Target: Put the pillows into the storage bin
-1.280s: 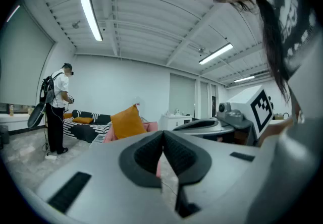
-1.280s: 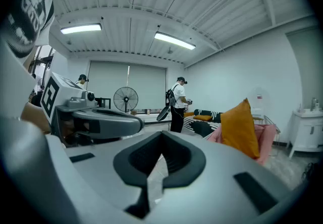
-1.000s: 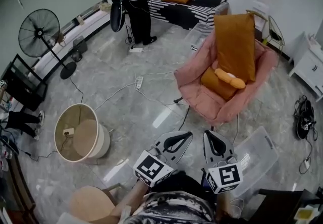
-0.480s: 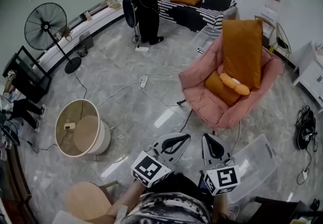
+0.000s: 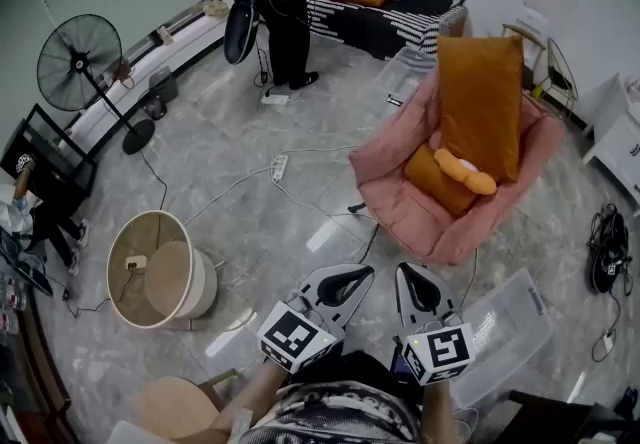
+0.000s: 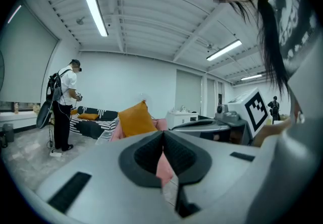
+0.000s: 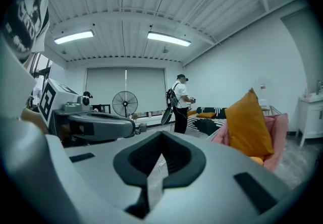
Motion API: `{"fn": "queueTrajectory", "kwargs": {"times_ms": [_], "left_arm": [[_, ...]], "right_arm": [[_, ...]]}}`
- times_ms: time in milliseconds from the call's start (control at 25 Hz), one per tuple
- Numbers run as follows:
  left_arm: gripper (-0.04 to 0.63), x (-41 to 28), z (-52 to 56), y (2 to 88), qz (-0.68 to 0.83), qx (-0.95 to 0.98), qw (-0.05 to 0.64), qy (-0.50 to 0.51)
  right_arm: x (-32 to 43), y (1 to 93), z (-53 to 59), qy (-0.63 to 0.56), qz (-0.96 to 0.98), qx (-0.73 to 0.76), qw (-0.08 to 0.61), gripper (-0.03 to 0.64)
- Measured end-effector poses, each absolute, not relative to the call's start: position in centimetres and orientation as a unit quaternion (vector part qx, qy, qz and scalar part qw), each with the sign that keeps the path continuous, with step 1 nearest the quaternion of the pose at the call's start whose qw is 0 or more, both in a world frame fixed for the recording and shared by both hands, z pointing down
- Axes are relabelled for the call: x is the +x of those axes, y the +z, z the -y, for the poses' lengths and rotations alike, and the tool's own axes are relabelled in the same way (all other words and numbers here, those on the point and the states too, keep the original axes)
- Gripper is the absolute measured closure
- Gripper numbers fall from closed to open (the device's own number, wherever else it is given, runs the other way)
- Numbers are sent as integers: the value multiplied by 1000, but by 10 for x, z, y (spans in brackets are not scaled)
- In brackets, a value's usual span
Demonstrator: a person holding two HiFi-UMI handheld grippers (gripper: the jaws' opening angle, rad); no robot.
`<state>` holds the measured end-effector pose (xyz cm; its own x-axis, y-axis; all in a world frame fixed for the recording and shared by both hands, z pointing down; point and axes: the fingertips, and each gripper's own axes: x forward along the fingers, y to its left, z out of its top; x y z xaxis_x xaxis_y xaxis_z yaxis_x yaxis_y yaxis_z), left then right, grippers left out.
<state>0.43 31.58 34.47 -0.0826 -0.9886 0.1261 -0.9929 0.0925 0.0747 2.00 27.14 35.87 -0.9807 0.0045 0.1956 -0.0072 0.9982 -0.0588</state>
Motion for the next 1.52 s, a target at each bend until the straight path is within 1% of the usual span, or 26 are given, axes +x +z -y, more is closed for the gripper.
{"fn": "queueTrajectory", "kwargs": {"times_ms": [360, 640, 920, 1160, 1520], "left_arm": [[583, -88, -250, 364, 702, 706, 97, 10], [583, -178, -207, 359, 668, 738, 91, 16], [583, -253, -184, 359, 654, 751, 88, 19], [583, -289, -170, 364, 644, 760, 90, 15], [583, -292, -138, 372, 613, 783, 107, 1]], "right_arm": [[-65, 382, -209, 52, 989, 47, 132, 618], [-157, 379, -174, 58, 985, 77, 142, 618], [-219, 383, -143, 67, 980, 116, 147, 618], [-248, 385, -127, 63, 976, 142, 150, 618], [-244, 393, -99, 76, 966, 181, 167, 618]]}}
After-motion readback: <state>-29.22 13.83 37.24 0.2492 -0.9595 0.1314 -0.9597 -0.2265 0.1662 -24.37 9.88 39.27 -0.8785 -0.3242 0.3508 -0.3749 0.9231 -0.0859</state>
